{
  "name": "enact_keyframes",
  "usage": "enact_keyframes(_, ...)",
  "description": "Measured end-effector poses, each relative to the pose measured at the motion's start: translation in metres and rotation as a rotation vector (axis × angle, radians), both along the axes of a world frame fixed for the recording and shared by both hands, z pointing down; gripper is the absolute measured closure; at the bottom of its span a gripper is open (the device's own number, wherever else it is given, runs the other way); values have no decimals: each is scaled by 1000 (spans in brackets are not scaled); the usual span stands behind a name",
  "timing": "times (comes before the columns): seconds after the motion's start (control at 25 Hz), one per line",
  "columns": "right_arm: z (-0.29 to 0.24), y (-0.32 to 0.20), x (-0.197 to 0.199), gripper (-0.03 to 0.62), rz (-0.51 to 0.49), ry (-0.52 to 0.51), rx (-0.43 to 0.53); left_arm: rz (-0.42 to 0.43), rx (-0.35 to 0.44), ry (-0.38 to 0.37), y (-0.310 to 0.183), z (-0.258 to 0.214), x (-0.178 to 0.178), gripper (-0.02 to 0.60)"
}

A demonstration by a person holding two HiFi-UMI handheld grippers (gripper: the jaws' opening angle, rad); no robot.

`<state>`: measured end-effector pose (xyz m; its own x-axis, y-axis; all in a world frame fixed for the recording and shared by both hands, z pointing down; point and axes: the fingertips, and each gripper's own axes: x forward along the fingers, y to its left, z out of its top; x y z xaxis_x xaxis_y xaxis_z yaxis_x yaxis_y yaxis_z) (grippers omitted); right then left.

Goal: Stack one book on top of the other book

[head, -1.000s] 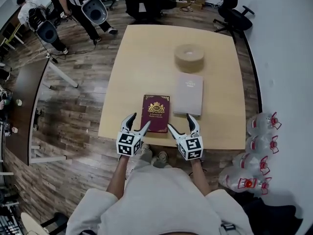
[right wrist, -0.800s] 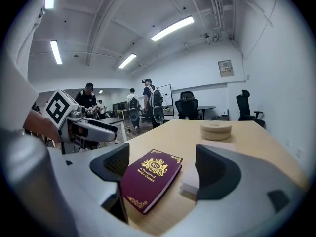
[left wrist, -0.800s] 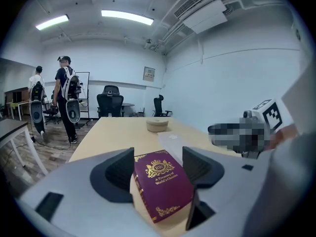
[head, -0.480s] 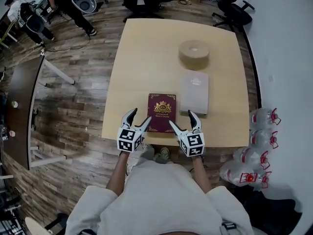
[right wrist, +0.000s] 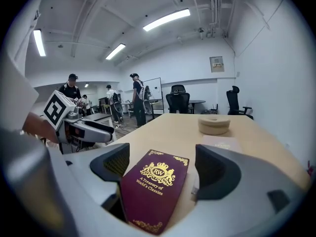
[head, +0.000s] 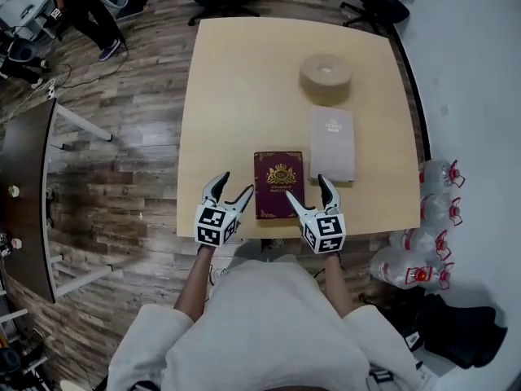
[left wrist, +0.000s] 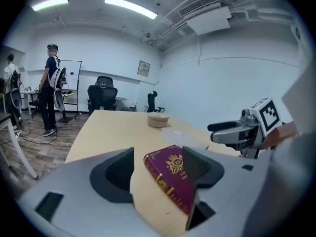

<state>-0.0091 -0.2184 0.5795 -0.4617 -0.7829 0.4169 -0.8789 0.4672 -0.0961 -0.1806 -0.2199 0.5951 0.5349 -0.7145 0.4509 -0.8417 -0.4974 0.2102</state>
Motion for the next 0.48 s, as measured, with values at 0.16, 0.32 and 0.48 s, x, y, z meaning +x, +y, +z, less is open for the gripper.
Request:
enact_keyframes(0.16,8,6,-6,192,16,19,-21,34,-24,10,-2,10,-3,273)
enact_keyframes(0.32,17,10,-1,194,38,23,-41,62,-46,26,2,18,6,273)
enact_keyframes(0.48,27,10,5,194,34,15,-66,61,-65,29,3,27,15,273)
